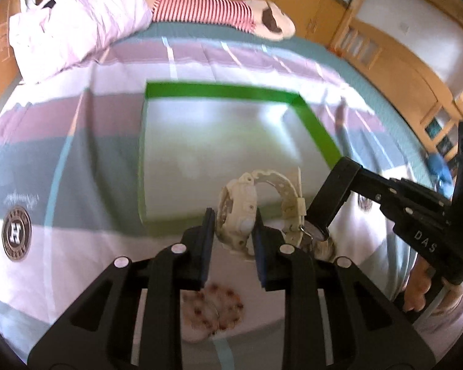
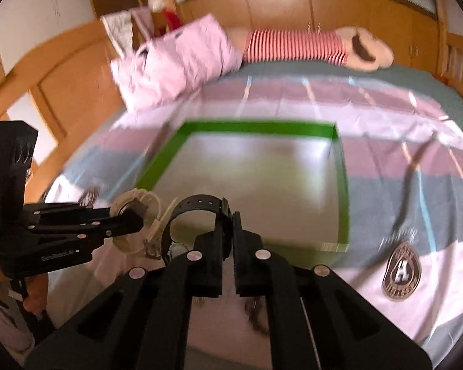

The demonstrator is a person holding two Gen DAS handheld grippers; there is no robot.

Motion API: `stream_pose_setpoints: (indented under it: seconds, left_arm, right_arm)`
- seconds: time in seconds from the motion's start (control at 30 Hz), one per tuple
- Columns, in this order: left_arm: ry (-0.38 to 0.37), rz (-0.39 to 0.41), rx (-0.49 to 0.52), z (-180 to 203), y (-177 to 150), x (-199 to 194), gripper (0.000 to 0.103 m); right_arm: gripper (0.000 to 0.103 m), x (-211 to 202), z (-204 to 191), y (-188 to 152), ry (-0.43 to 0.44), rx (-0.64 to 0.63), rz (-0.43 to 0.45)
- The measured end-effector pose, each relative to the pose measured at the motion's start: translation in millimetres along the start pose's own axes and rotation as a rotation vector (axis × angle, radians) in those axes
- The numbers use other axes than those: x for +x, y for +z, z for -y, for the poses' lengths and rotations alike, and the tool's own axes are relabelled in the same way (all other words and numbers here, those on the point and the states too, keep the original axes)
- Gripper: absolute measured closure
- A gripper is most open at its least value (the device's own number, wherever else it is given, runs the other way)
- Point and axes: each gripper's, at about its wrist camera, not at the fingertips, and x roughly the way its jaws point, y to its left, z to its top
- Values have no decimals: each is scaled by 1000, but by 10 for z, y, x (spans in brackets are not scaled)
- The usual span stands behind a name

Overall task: Organize jewelry
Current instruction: 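Carry both watches over the green box and open both tools to drop them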

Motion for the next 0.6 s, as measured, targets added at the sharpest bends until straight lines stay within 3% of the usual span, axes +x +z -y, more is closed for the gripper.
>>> stream_pose_setpoints:
  seconds: [0.1, 0.4, 0.5, 0.53, 0.57, 0.6]
  left_arm:
    - [23, 19, -30, -111, 150, 62, 79]
    - [75, -1, -95, -347, 380, 412, 79]
    - [80, 9, -117, -397, 381, 415, 66]
    - [74, 13, -125, -408, 378, 393, 60]
    - [68, 18, -128, -409, 375, 358, 59]
    - [63, 23, -123, -399, 370, 295, 58]
  right_arm:
    - [98, 156, 145, 145, -36, 39, 11]
    - [96, 482, 388, 98, -103, 110, -44]
    - [86, 444, 371, 91, -83, 120, -50]
    - [76, 395, 364, 92, -65, 126, -41]
    - [67, 355, 358, 95, -55, 129, -30]
    - [66, 279, 336, 85, -39, 126, -22]
